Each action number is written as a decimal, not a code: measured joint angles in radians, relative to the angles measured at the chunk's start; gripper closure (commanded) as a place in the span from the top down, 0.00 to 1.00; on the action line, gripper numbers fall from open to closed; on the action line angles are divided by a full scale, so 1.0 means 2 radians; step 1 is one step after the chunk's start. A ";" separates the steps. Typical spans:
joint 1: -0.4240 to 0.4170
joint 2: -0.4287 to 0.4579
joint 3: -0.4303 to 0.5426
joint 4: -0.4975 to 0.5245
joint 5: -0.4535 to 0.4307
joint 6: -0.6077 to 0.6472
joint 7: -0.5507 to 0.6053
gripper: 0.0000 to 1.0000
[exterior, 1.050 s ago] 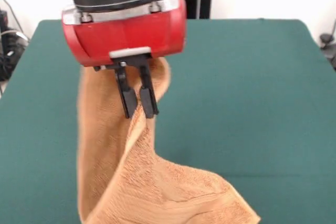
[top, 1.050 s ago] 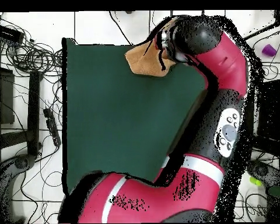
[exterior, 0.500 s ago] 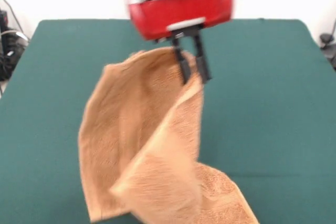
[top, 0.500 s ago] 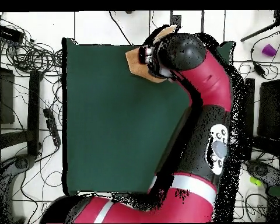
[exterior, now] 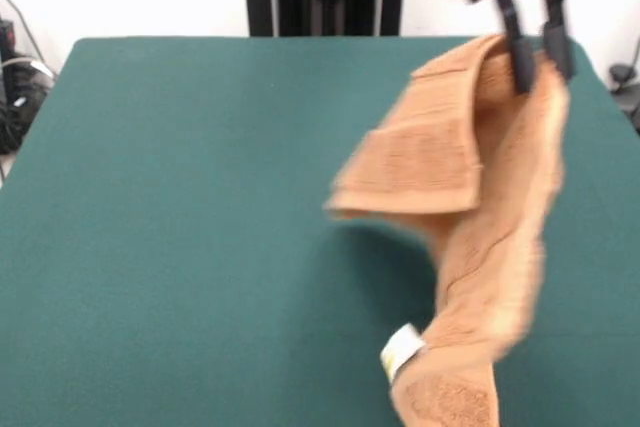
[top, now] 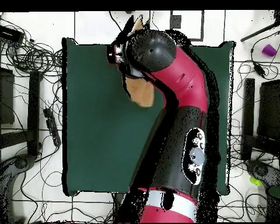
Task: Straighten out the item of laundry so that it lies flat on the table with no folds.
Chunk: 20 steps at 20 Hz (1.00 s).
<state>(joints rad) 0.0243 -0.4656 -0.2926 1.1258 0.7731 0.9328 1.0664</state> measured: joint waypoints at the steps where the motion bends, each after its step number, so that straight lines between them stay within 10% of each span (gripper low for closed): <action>1: 0.001 -0.007 0.006 0.006 0.000 -0.001 0.000 0.00; 20: -0.066 -0.063 0.130 0.134 -0.063 -0.142 0.000 0.00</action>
<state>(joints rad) -0.1069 -0.5919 -0.0330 1.3932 0.6477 0.6489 1.0664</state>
